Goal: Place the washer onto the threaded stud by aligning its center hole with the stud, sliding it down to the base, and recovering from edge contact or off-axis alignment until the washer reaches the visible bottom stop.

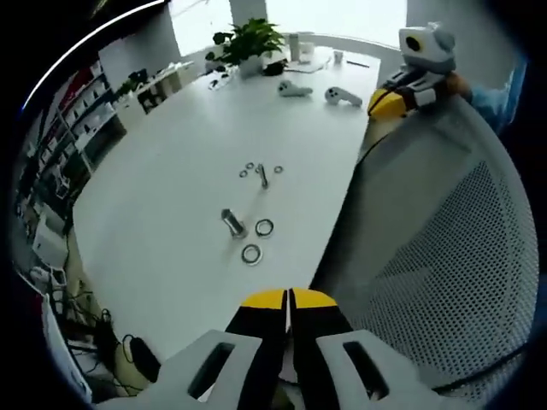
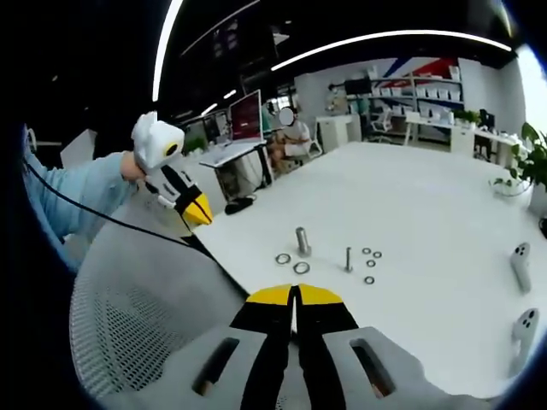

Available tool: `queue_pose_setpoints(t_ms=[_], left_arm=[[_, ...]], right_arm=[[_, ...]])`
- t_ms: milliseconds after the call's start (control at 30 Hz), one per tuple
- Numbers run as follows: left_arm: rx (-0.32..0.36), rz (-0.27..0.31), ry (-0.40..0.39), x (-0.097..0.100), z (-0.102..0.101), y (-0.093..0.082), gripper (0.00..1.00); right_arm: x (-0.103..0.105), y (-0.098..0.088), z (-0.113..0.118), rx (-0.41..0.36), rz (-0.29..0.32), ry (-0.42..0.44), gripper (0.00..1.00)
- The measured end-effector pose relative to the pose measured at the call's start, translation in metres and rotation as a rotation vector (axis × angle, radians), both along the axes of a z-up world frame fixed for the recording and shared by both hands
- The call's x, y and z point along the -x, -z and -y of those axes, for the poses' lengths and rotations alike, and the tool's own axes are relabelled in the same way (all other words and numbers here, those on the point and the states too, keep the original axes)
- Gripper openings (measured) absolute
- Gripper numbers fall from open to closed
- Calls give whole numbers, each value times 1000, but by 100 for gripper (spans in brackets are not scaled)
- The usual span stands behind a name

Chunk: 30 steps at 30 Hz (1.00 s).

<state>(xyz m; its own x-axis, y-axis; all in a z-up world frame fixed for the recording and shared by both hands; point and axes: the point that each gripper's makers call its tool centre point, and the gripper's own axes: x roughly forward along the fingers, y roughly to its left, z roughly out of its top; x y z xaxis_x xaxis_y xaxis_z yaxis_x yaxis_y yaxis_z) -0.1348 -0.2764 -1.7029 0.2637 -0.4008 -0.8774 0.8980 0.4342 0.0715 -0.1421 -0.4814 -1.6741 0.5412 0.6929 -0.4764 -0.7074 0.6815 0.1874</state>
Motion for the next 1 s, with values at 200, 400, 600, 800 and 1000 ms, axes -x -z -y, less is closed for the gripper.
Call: queue_pose_setpoints(t_ms=[200,400,600,800,1000], left_arm=[[29,69,121,-26,18,6,11],[-33,48,156,-44,17,29,15],[-82,-23,175,-51,18,56,22],[-140,-54,216,-62,21,92,20],[-162,-78,211,-74,22,112,20]], right_arm=[[-1,0,1,-1,1,5,4],[0,1,1,5,-5,2,4],[-1,2,2,5,-6,6,4],[-1,2,2,5,-8,10,4],[-2,3,3,6,-14,15,4]])
